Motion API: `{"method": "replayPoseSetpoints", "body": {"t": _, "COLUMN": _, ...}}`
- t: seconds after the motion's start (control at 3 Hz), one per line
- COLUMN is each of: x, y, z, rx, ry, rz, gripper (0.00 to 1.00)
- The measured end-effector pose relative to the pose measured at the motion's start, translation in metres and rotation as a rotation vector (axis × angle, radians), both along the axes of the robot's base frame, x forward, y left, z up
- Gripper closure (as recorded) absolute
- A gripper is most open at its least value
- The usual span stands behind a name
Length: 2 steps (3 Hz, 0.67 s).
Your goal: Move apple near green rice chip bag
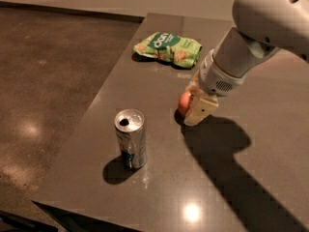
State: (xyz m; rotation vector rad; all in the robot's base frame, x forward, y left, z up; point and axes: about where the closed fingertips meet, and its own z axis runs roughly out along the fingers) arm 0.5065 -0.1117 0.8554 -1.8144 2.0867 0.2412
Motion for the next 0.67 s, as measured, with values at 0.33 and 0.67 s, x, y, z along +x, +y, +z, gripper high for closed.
{"method": "replayPoseSetpoints", "body": {"t": 0.33, "x": 0.020, "y": -0.004, "z": 0.005, "rx": -0.016, "ry": 0.002, "rz": -0.015, "gripper": 0.67}}
{"method": "replayPoseSetpoints", "body": {"t": 0.67, "x": 0.062, "y": -0.004, "z": 0.016, "rx": 0.004, "ry": -0.001, "rz": -0.065, "gripper": 0.98}}
